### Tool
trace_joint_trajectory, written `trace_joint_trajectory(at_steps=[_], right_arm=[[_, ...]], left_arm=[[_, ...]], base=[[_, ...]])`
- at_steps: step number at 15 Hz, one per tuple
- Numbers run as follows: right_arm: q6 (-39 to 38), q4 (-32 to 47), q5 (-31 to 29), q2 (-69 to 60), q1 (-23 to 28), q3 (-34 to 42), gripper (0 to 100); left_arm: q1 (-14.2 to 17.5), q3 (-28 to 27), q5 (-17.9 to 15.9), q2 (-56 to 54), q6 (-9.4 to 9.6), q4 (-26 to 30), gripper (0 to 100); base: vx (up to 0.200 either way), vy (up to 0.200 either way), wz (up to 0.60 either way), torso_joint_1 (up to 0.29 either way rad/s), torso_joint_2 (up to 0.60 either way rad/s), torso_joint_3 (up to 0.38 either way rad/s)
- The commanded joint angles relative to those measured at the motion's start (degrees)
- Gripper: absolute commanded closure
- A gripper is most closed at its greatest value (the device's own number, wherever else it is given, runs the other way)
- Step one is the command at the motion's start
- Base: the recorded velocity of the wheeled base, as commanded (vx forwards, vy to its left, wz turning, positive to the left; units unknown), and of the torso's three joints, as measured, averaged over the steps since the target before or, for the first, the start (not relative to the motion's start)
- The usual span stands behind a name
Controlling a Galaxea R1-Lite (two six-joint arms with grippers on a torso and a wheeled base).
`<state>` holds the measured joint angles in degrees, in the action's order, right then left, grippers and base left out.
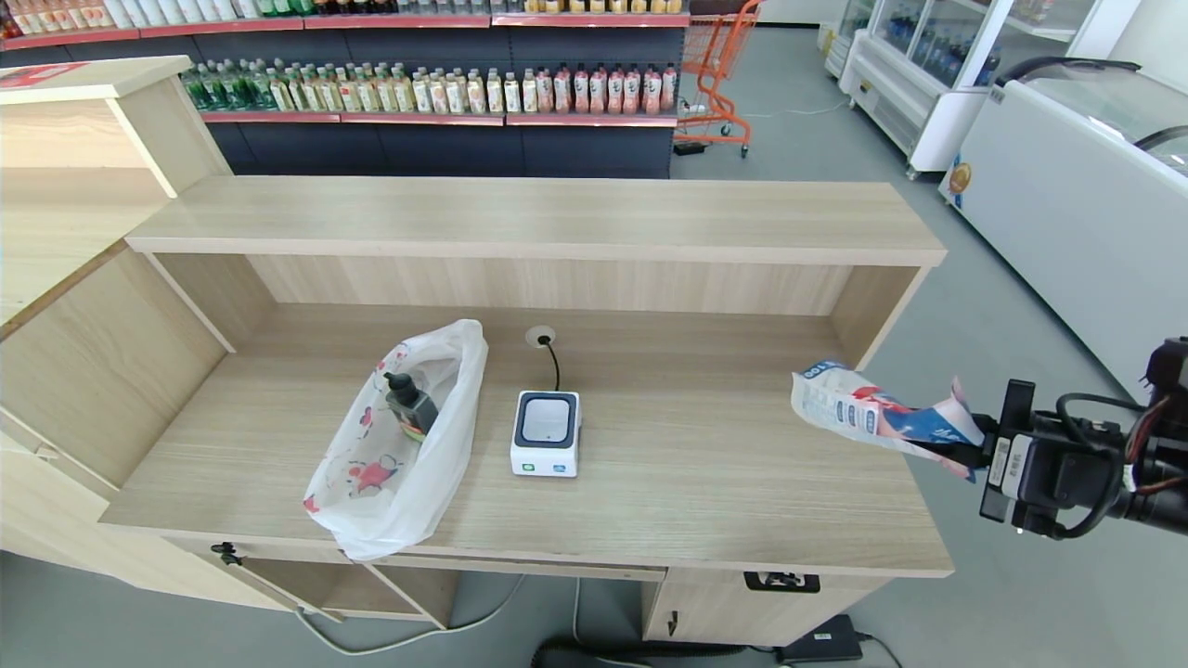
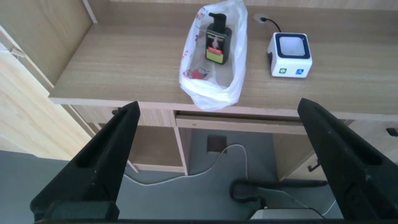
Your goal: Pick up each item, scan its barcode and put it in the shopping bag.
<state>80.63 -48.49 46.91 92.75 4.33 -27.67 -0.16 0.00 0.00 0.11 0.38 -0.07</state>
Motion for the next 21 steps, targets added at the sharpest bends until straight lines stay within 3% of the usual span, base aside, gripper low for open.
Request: trace_joint_trajectory(at_steps=[1,3,5,8,12,14,18,21], right_arm=[[0.14,-2.22,0.20,3.58,-0.02,-0.98,100],[-0.65,-10.48,1.34,7.63,0.07,-0.63,100],[-4.95,-15.67,6.97,12.20,0.15,-0.36,100],[-11.19,-22.79,8.02,16.41,-0.02,-0.63,100],[-18.40,-23.58,8.29,18.70,-2.22,-5.73,100],[-22.09,-23.58,8.20,19.58,-4.50,-8.71,100],[-22.62,-23.58,8.99,21.51,-6.44,-9.07,100],[-22.97,-23.58,9.25,23.09,-7.23,-8.54,100]], left_arm=[[0.07,0.00,0.00,-0.02,-0.03,-0.01,0],[-0.02,0.00,0.00,-0.02,-0.03,-0.01,0],[0.07,0.00,0.00,-0.02,-0.03,-0.01,0],[-0.02,0.00,0.00,-0.02,0.06,-0.01,0],[-0.02,0.00,0.00,-0.02,0.06,-0.01,0],[-0.02,0.00,0.00,-0.02,0.15,-0.01,0],[-0.02,0.00,0.00,-0.02,0.15,-0.01,0],[-0.02,0.00,0.00,-0.02,-0.03,-0.01,0]], base=[[0.000,0.200,0.00,0.002,0.00,0.002],[0.000,0.200,0.00,-0.002,0.00,0.000],[0.000,0.200,0.00,0.012,0.01,0.002],[0.000,0.200,0.00,-0.001,0.00,0.004],[0.000,0.200,0.00,0.001,0.00,0.005],[0.200,0.000,0.00,0.002,0.00,0.005],[0.200,0.000,0.00,0.000,0.00,0.004],[0.000,0.000,0.00,0.000,0.00,0.000]])
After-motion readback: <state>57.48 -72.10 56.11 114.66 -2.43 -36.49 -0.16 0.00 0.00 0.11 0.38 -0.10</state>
